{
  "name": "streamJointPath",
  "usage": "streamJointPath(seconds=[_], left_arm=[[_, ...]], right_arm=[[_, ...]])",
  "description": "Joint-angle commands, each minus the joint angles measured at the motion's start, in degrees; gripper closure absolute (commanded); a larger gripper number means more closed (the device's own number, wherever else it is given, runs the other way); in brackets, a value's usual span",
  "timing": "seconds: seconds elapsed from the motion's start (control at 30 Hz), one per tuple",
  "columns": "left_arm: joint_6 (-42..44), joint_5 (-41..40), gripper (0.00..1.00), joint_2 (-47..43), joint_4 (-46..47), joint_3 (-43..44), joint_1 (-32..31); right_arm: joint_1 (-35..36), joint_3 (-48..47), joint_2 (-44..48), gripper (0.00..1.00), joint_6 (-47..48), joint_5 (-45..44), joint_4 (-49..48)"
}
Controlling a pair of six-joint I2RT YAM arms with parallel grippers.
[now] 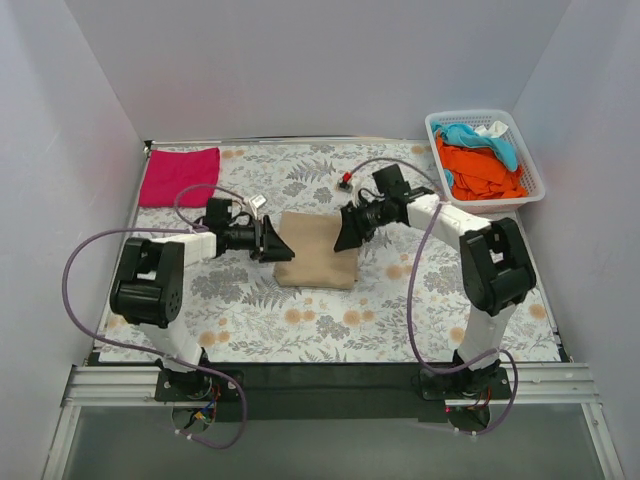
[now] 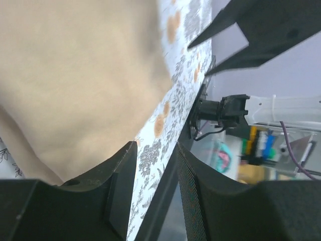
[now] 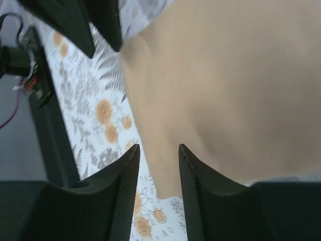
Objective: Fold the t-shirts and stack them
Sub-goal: Fold the tshirt
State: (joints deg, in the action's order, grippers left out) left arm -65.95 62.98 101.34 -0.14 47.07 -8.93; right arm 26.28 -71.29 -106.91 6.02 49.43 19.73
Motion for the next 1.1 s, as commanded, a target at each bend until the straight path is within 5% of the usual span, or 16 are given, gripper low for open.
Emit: streamJointPath(seconds=[0.0,0.2,0.37,0.57,0.8,1.07], left_arm=[[5.9,0.8,0.64,-10.5,-2.8,3.9,4.3],[-0.8,-12.7,0.57,-18.5,-1.0,2.8,15.6],[-2.7,-22.4,0.46,-25.0,-3.2,-0.2,18.6],[0.0,-33.8,0.31,-29.6,-10.4,0.0,18.8],[0.0,-34.6,0.31,-32.5,-12.0,-2.3,19.0],[0.2,-33.7,0.30,-35.8,-10.0,-5.7,19.1]], right_arm=[[0.9,-9.3,6.4,0.63,3.8,-14.1,3.9],[8.2,-32.6,-8.6,0.66,-0.7,-38.0,9.0],[13.2,-50.4,-19.0,0.60,-3.1,-45.9,13.2],[21.1,-44.6,-19.2,0.52,-3.9,-57.4,10.2],[25.3,-44.8,-23.4,0.46,-4.3,-64.8,8.3],[25.7,-46.1,-27.9,0.40,-4.7,-63.7,7.9]])
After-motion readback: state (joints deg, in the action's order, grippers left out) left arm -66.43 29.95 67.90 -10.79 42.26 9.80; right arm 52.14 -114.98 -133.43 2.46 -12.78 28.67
